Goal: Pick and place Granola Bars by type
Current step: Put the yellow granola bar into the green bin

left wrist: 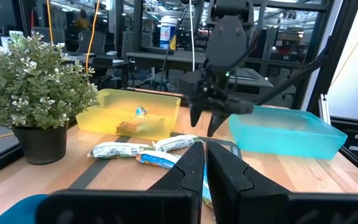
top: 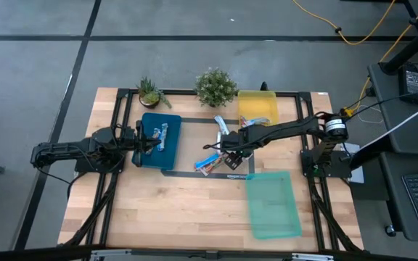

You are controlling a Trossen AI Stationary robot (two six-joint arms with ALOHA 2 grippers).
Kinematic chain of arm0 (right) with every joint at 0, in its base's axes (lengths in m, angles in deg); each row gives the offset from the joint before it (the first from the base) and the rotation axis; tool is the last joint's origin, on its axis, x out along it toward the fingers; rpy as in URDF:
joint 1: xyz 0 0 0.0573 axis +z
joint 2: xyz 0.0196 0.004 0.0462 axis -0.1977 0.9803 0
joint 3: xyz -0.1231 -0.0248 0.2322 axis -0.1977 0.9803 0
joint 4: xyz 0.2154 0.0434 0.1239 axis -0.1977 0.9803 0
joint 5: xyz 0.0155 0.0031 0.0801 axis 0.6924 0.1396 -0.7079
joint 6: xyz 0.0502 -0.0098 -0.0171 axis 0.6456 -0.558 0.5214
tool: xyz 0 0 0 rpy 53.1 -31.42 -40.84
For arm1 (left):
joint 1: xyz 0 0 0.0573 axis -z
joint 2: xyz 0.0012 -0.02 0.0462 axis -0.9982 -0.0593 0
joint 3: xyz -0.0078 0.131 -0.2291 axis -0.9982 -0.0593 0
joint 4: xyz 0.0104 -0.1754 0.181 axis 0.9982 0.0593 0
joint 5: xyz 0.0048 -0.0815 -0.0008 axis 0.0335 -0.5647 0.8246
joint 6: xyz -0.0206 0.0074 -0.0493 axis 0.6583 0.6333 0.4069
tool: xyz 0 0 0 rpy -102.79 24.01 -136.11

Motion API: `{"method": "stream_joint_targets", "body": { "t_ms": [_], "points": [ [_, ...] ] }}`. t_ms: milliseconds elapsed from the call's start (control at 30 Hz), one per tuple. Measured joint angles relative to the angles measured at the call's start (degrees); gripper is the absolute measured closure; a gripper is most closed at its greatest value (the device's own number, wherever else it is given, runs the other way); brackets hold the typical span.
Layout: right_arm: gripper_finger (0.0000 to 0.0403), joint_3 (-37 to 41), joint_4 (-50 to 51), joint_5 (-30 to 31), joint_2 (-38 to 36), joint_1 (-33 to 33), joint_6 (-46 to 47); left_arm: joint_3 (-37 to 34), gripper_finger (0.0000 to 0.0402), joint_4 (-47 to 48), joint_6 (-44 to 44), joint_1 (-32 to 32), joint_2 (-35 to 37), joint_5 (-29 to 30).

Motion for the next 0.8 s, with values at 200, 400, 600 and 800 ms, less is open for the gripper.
{"method": "stream_joint_targets", "body": {
  "t_ms": [200, 400, 600, 800],
  "points": [
    [0.0155, 0.0, 0.36, 0.78, 3.38, -0.26, 1.55, 0.0, 0.0394, 0.0, 0.0, 0.0, -0.02, 0.0],
    [0.016, 0.0, 0.33, 3.4, 6.9, -0.42, 3.2, 0.0, 0.0389, 0.0, 0.0, 0.0, -0.02, 0.0],
    [0.0175, 0.0, 0.46, 3.61, 6.94, -0.42, 3.54, 0.02, 0.0392, 0.0, 0.0, 0.0, 0.0, 0.0],
    [0.0183, 0.0, 0.73, 3.58, 6.79, -0.52, 4.54, 0.01, 0.0394, 0.0, 0.0, 0.02, -0.01, 0.0]
  ]
}}
